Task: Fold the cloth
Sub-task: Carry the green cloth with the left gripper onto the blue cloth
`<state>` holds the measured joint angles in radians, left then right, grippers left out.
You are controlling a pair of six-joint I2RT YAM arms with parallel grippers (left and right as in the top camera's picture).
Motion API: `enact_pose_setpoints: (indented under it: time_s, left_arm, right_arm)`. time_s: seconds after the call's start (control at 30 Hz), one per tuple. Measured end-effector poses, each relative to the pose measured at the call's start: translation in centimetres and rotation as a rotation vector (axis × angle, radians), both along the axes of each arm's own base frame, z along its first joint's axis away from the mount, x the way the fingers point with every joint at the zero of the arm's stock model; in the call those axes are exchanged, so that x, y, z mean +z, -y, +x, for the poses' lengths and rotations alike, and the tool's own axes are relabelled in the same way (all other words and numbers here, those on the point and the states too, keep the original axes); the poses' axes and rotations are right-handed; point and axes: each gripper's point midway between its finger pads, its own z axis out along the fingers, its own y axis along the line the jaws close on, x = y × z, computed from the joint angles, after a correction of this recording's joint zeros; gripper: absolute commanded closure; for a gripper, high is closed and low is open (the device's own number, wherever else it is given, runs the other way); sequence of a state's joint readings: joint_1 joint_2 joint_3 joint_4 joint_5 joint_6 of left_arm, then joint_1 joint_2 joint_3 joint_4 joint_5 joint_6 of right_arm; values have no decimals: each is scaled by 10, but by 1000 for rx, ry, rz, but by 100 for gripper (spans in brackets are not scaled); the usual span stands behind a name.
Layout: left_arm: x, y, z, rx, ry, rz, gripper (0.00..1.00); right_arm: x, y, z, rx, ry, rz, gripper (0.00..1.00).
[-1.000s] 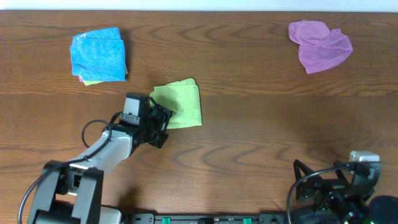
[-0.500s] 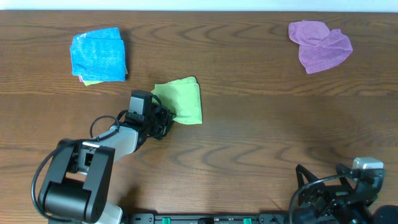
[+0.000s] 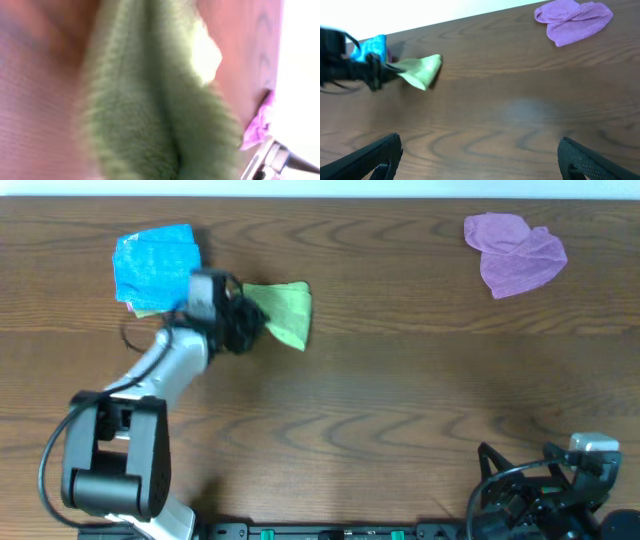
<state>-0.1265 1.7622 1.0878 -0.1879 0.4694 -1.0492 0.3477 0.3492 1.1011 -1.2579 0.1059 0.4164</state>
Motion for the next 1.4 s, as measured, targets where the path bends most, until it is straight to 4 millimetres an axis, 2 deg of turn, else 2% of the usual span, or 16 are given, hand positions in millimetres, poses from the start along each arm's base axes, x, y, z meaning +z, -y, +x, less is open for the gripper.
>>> enact_pose_setpoints:
  time_s: [0.03, 0.13, 0.2, 0.23, 0.3, 0.4, 0.67, 0.8, 1.13, 1.4]
  left_arm:
    - [13, -5, 7, -4, 11, 23, 94]
    - [74, -27, 45, 7, 140, 94, 94]
    - [106, -43, 63, 33, 223, 116, 94]
    - [120, -54, 71, 52, 258, 128, 94]
    - [135, -73, 81, 83, 295, 142, 94]
    - [139, -90, 98, 109, 312, 152, 94]
    - [107, -104, 139, 90, 290, 176, 94]
    - [113, -118, 154, 99, 322, 187, 94]
    - [136, -165, 161, 158, 380, 221, 94]
    - [142, -178, 160, 160, 391, 231, 94]
  right_arm:
    - [0, 0, 0, -1, 1, -1, 1]
    - [0, 1, 0, -4, 0, -3, 1]
    - [0, 1, 0, -5, 1, -3, 1]
    - [0, 1, 1, -6, 1, -3, 1]
    - [0, 1, 1, -6, 1, -3, 1]
    - [0, 1, 1, -7, 1, -3, 1]
    - [-1, 1, 0, -21, -7, 21, 1]
    - [-1, 1, 0, -22, -8, 23, 1]
    - [0, 6, 1, -59, -8, 35, 1]
    - [-9, 8, 6, -114, -35, 79, 1]
